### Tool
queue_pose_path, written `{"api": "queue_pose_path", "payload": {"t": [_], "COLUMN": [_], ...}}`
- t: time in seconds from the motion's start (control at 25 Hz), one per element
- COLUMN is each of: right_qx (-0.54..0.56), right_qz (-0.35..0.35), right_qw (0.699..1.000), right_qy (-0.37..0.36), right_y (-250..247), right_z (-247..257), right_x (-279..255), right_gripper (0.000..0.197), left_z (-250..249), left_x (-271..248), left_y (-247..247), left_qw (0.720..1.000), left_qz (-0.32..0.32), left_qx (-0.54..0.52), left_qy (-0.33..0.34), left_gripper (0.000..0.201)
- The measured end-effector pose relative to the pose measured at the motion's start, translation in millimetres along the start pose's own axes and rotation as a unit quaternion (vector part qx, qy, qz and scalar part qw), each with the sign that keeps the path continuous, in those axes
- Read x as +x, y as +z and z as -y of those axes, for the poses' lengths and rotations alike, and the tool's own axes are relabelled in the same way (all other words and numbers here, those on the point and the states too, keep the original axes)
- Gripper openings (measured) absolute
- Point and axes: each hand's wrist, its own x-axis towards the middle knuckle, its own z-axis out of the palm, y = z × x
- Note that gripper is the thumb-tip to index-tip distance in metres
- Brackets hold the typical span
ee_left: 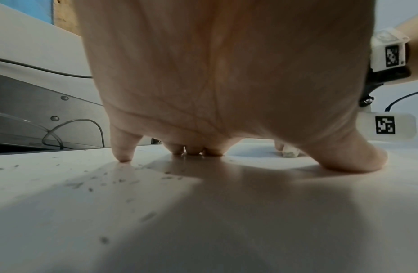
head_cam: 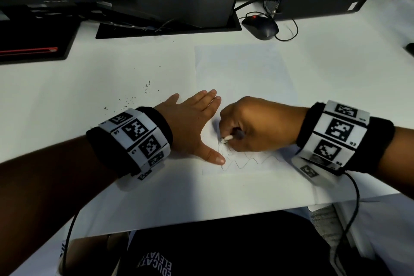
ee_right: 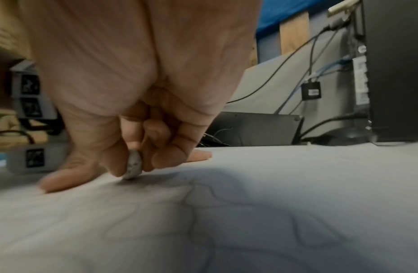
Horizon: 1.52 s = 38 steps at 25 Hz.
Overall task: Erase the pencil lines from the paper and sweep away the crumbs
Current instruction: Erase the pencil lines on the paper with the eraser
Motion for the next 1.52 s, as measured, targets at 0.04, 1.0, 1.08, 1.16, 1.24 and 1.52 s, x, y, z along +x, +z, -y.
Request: {"api": "queue_pose_path", "payload": {"t": [0.04,1.0,1.08,1.16,1.24,1.52], "right_qx": [0.001,-0.027,-0.005,-0.001,0.003,0.006], "right_qz": [-0.003,-0.072,-0.074,-0.070,-0.072,-0.004], "right_qw": [1.000,0.997,0.996,0.997,0.996,1.000], "right_qy": [0.006,0.022,0.043,0.040,0.042,-0.023], "right_y": [-2,-5,-4,0,-1,-1], "right_z": [-1,-20,-24,-23,-24,-16], "right_x": [0,-8,-10,-10,-8,-14], "right_gripper": [0.008,0.015,0.013,0.013,0.015,0.017], "left_z": [0,-5,-10,-14,-17,-15], "left_x": [0,-2,0,4,10,22], "left_y": [0,-8,-14,-17,-16,-13], "left_qw": [1.000,0.999,0.998,0.998,0.996,0.995], "left_qz": [0.001,0.004,-0.024,-0.048,-0.051,-0.026], "left_qx": [0.001,0.034,0.050,0.026,-0.027,-0.032], "left_qy": [0.000,-0.005,0.005,0.029,0.068,0.090], "left_gripper": [0.139,0.140,0.138,0.128,0.121,0.108]}}
